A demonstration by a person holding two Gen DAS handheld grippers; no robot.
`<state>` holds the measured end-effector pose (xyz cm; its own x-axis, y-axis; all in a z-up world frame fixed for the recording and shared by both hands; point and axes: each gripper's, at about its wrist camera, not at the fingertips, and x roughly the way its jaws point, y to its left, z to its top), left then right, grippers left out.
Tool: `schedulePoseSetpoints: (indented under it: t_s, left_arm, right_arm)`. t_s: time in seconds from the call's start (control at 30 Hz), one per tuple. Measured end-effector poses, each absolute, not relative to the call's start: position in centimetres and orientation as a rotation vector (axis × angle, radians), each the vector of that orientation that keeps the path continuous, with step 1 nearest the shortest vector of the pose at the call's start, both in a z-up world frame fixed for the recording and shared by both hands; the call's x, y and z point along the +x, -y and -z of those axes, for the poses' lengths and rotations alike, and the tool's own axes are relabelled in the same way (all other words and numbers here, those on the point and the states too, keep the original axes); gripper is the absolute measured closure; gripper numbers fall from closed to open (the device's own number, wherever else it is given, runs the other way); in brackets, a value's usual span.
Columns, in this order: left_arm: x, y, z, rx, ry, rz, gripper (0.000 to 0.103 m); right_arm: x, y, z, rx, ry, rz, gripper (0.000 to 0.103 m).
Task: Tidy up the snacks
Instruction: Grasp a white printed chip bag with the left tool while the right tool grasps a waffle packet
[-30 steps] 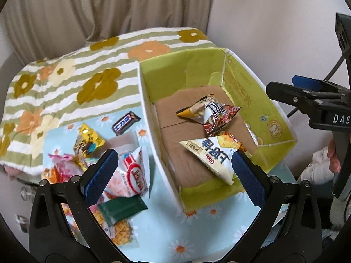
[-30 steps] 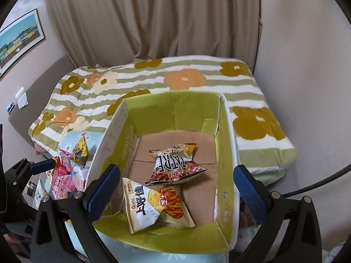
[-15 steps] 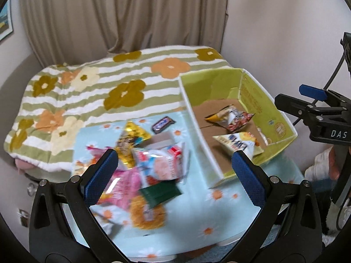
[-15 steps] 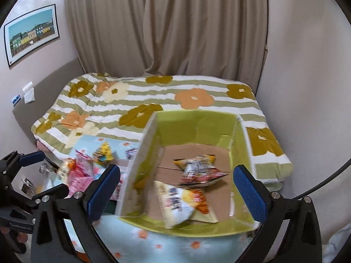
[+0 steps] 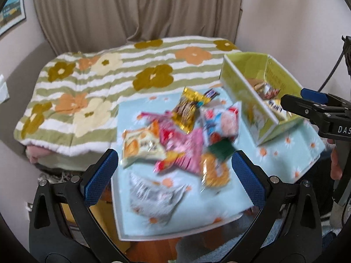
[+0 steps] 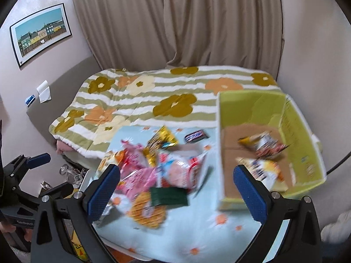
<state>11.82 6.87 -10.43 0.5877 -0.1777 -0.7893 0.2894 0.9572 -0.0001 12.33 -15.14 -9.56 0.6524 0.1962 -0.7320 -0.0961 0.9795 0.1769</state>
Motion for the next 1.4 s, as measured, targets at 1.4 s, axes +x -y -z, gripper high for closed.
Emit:
schedulePoseSetpoints:
  t_s: [1.4]
  left_arm:
    - [15.7, -9.6, 29.7, 0.261, -1.189, 0.265, 0.001]
  right_arm:
    - [14.0, 9.6, 28.2, 0.416, -1.169, -0.161, 0.000]
